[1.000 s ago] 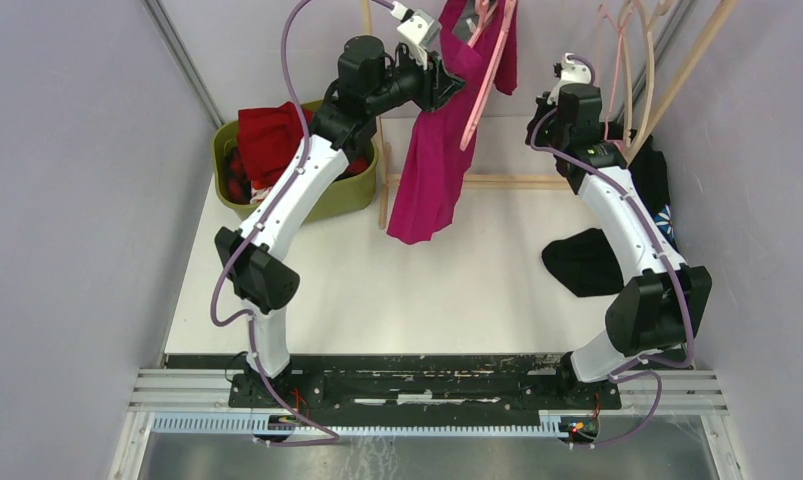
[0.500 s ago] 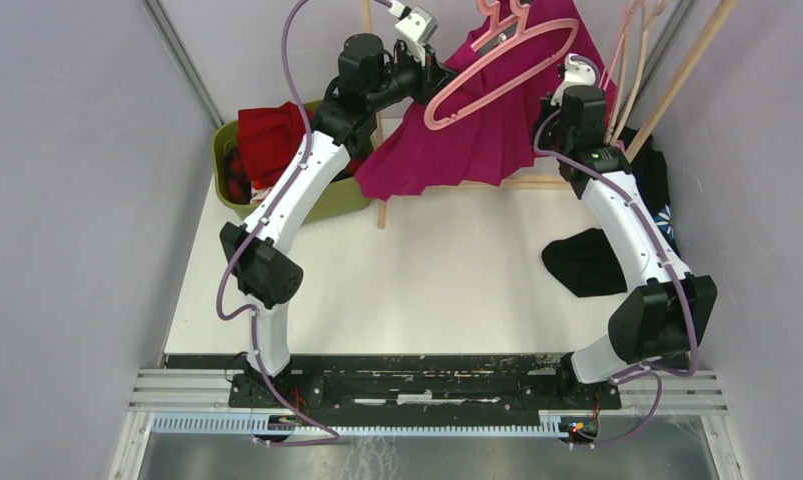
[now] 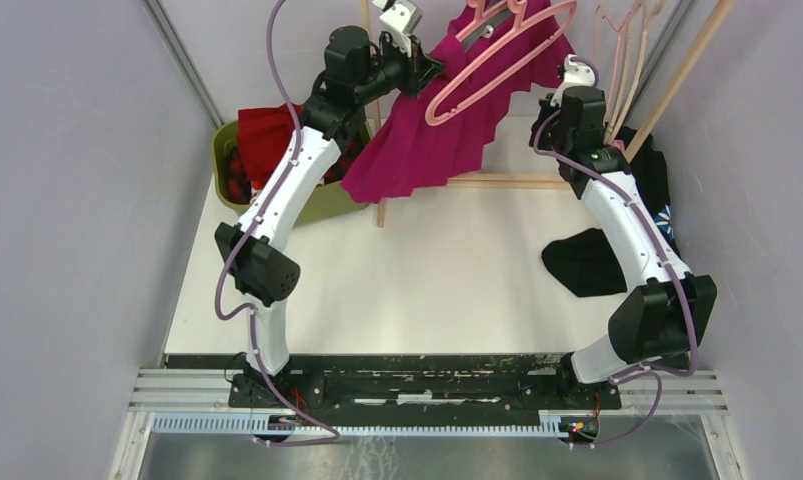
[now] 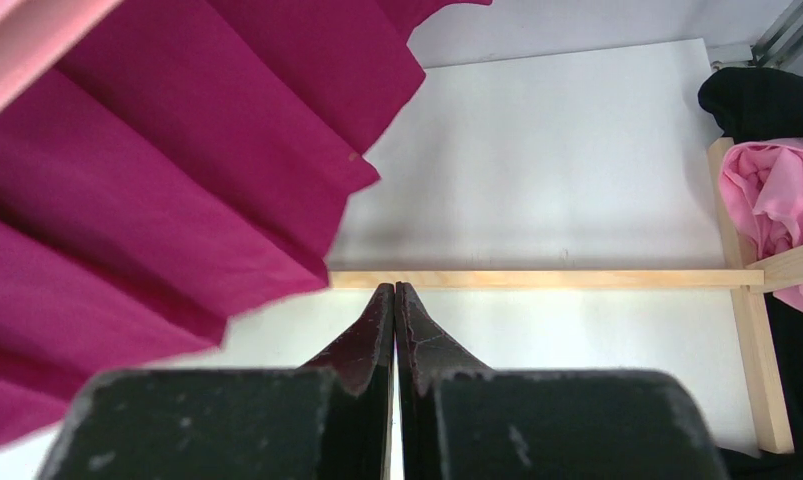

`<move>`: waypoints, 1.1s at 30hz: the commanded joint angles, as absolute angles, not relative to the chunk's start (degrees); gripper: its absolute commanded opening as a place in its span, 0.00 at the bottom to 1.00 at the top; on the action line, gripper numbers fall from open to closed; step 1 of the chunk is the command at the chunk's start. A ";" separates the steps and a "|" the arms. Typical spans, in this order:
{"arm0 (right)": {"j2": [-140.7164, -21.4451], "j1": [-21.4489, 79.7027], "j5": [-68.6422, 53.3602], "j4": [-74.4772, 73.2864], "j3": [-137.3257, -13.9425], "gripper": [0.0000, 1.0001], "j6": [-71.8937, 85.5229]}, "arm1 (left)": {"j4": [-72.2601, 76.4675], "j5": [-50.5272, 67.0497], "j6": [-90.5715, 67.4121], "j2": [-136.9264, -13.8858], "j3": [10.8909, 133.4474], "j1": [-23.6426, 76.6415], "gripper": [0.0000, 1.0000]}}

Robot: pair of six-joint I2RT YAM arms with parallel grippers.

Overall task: Remove the skirt from the hanger
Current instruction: Pick up the hanger from the clothesline.

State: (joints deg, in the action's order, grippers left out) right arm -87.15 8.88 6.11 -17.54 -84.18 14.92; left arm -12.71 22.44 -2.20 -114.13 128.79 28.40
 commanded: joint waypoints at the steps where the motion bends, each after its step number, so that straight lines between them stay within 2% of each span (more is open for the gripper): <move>1: -86.63 9.05 6.34 -14.95 -83.83 0.03 15.02 | -4.77 21.29 -3.18 -110.70 134.27 27.17 0.03; 8: -87.30 9.04 5.98 -14.85 -83.75 0.03 15.38 | -2.97 25.85 -4.69 -108.73 132.14 27.14 0.03; 19: -89.39 8.99 5.01 -14.50 -83.63 0.03 16.26 | 2.58 24.66 -5.00 -109.48 132.18 27.05 0.03; 33: -90.17 9.05 5.71 -14.46 -82.62 0.03 15.40 | 29.36 20.56 -13.27 -104.01 115.79 26.78 0.03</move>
